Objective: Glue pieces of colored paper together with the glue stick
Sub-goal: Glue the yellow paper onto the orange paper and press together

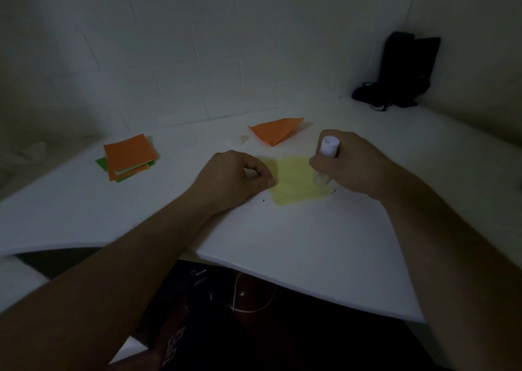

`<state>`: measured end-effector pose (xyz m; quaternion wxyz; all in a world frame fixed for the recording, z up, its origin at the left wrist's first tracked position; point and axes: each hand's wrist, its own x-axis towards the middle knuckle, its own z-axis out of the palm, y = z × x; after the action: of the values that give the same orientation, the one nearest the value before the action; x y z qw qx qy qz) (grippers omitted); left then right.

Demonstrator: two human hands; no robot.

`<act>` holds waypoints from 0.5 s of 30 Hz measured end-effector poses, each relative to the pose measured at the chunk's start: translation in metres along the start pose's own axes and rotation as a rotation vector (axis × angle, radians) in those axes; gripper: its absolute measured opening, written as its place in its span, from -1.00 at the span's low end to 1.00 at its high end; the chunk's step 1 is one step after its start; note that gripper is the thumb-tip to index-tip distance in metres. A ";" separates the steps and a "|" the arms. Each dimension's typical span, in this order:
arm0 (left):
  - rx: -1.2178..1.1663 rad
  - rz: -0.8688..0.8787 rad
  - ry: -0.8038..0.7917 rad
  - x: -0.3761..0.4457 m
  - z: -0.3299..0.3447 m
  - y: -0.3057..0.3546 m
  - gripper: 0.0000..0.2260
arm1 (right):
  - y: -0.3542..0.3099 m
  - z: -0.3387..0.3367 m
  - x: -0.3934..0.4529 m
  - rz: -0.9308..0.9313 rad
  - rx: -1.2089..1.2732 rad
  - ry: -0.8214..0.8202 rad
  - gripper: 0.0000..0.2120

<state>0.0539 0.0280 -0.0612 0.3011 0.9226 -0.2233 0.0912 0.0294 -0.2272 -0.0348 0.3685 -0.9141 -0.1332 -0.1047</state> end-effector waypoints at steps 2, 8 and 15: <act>-0.001 -0.003 0.002 0.000 0.000 -0.001 -0.89 | -0.002 -0.004 -0.001 0.015 0.014 -0.045 -0.71; 0.001 -0.004 0.010 0.000 0.000 -0.001 -0.87 | -0.006 -0.012 -0.005 0.039 0.072 -0.182 -0.75; 0.005 0.020 -0.036 -0.001 -0.002 -0.002 -0.91 | -0.008 -0.016 0.000 0.149 0.299 0.137 -0.70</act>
<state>0.0534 0.0310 -0.0607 0.2939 0.9226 -0.2376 0.0780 0.0250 -0.2333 -0.0184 0.5152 -0.8472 -0.0536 -0.1181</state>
